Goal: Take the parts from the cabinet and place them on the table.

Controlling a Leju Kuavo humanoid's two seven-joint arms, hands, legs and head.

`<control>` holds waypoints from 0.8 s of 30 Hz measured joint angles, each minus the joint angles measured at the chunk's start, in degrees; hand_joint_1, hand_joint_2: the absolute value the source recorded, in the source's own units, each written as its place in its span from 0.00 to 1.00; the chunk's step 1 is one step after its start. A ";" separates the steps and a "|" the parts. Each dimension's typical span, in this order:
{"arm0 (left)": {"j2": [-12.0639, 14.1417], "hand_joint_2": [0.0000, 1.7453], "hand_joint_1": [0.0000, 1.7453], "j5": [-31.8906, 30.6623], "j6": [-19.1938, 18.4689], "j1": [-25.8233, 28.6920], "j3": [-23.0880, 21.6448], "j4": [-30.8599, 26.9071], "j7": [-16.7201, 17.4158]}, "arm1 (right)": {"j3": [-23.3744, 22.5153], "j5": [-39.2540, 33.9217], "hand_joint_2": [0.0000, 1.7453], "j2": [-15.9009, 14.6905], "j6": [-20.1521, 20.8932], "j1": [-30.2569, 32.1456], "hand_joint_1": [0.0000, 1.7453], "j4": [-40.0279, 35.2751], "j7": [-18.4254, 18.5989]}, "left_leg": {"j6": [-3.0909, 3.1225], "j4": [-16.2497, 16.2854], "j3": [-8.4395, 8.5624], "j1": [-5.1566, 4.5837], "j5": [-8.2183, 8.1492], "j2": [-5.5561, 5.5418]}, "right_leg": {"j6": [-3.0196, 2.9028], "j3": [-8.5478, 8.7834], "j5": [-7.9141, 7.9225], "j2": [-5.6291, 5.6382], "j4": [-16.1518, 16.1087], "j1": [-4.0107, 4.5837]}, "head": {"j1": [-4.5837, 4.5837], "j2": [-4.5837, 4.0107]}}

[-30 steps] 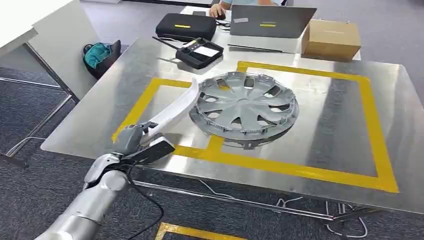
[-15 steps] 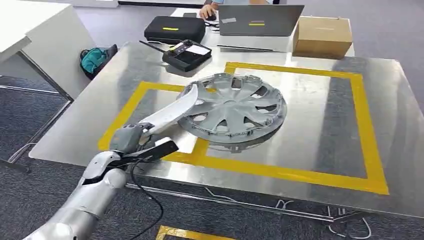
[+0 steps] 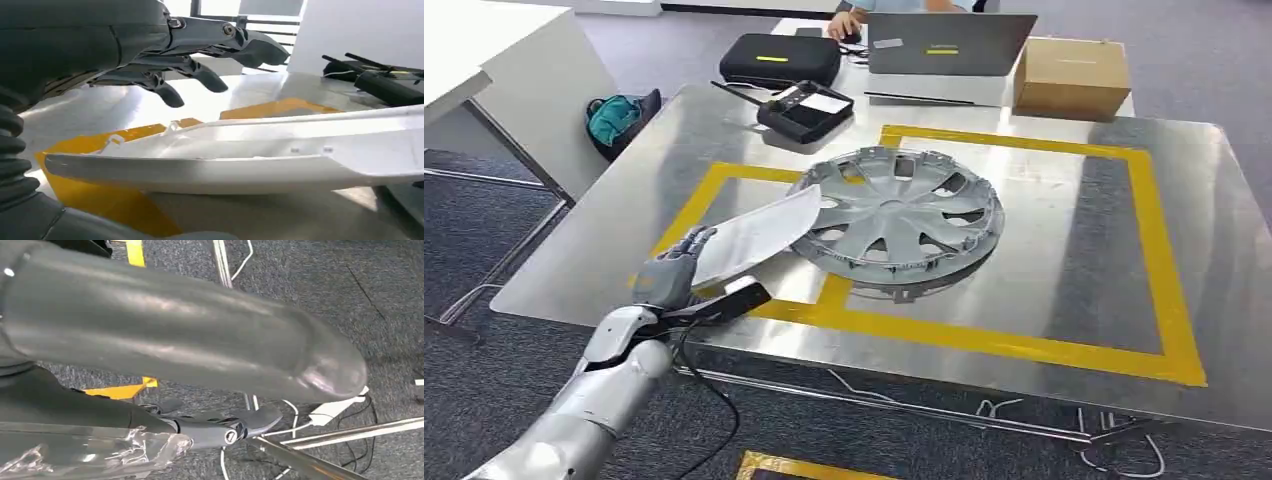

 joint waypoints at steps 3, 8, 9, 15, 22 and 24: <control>-0.52 0.00 0.00 2.05 0.37 1.11 0.13 -1.89 -1.79 | 0.00 0.00 0.00 0.06 0.00 0.06 0.00 0.00 0.00 | 0.70 0.42 -0.12 -0.30 -0.22 0.00 | 0.50 0.07 0.21 -0.01 -0.29 -0.30 | -0.04 0.00; -1.40 0.00 0.00 7.31 0.46 3.31 0.26 -7.16 -5.76 | -0.24 -0.18 0.00 0.26 -0.04 0.16 0.00 -0.02 0.00 | 1.84 0.36 -0.10 -0.60 0.19 0.00 | 1.47 0.41 0.72 0.03 -0.81 -0.57 | -0.04 0.00; -1.74 0.00 0.00 8.39 0.42 3.88 0.26 -8.69 -6.56 | -0.39 -0.26 0.00 0.28 -0.15 0.20 0.00 -0.04 0.00 | 2.10 -1.04 0.43 0.20 1.02 0.15 | 1.67 0.23 0.45 0.02 -0.77 -0.37 | -0.04 0.00; -2.73 0.00 0.00 10.82 0.18 7.84 -0.28 -14.64 -7.74 | -1.09 -0.28 0.00 0.59 -0.41 0.66 0.00 -0.17 0.00 | 2.09 -1.14 -0.05 0.52 1.48 0.52 | 3.03 -5.82 -8.81 -0.21 16.28 -0.82 | 0.24 0.00; -2.80 0.00 0.00 15.76 -0.35 10.64 -0.44 -19.52 -9.93 | -2.17 -0.18 0.00 1.29 -0.48 0.39 0.00 -0.90 0.00 | -0.50 0.56 -1.39 0.71 2.19 0.09 | 2.31 3.68 -3.24 0.54 0.68 -1.58 | 0.11 0.00; -2.67 0.00 0.00 17.25 -0.37 12.13 -0.39 -20.57 -10.39 | -2.54 -0.18 0.00 1.53 -0.09 0.54 0.00 -1.25 0.00 | -1.09 0.47 -1.75 0.99 2.48 0.05 | 1.05 3.03 -2.65 0.47 0.56 -1.52 | 0.04 0.00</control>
